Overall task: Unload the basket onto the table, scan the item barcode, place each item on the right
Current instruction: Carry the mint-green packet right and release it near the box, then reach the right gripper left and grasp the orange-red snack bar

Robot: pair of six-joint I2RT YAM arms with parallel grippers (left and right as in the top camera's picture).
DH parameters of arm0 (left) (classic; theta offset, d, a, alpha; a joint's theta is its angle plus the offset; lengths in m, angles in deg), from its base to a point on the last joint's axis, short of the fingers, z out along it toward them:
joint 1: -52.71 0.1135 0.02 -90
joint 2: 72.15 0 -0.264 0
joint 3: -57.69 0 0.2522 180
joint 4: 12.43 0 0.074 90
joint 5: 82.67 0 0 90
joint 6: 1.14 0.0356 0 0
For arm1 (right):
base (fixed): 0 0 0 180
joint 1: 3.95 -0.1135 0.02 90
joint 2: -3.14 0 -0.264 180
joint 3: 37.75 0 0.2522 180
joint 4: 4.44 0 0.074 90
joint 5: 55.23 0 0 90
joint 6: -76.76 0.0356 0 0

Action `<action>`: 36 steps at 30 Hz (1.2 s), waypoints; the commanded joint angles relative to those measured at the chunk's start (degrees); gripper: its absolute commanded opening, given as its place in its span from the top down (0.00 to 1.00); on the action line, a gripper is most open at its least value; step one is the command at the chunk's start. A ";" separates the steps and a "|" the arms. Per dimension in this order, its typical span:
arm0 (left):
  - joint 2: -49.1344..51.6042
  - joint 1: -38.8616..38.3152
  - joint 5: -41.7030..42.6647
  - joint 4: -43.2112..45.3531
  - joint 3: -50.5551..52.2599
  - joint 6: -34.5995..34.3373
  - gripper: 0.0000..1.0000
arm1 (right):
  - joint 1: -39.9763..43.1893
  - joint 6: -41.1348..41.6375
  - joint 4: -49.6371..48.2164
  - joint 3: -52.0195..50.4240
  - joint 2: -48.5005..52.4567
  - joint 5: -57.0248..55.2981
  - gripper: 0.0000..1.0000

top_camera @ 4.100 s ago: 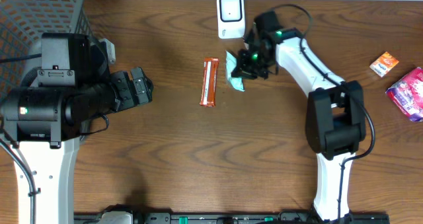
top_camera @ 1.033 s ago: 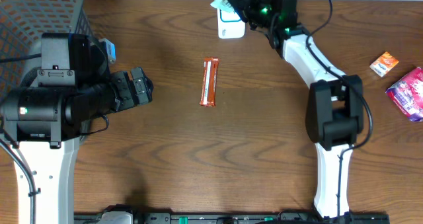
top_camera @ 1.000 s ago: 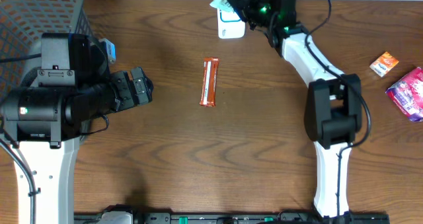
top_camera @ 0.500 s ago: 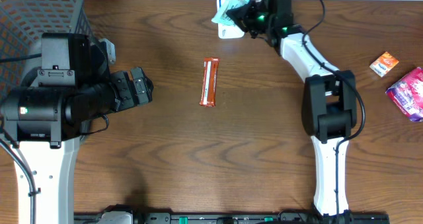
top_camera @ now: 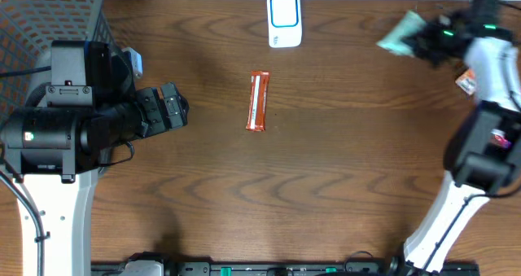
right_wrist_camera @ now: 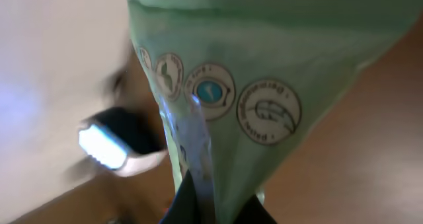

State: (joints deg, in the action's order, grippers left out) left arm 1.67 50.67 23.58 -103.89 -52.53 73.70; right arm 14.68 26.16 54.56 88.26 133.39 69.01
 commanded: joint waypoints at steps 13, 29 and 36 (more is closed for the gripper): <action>0.02 -0.17 0.22 0.00 -0.94 0.55 0.02 | 14.45 -17.84 13.44 1.01 -1.68 -22.14 0.66; 0.02 -0.17 0.22 0.00 -0.94 0.55 0.02 | 7.87 -28.83 16.52 1.01 -2.38 11.08 0.56; 0.02 -0.17 0.22 0.00 -0.94 0.55 0.02 | -4.68 -33.05 20.59 0.04 -2.36 12.61 0.25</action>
State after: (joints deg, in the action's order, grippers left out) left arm 1.67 50.67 23.58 -103.89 -52.53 73.70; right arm 15.29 -3.50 74.88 88.45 133.02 77.49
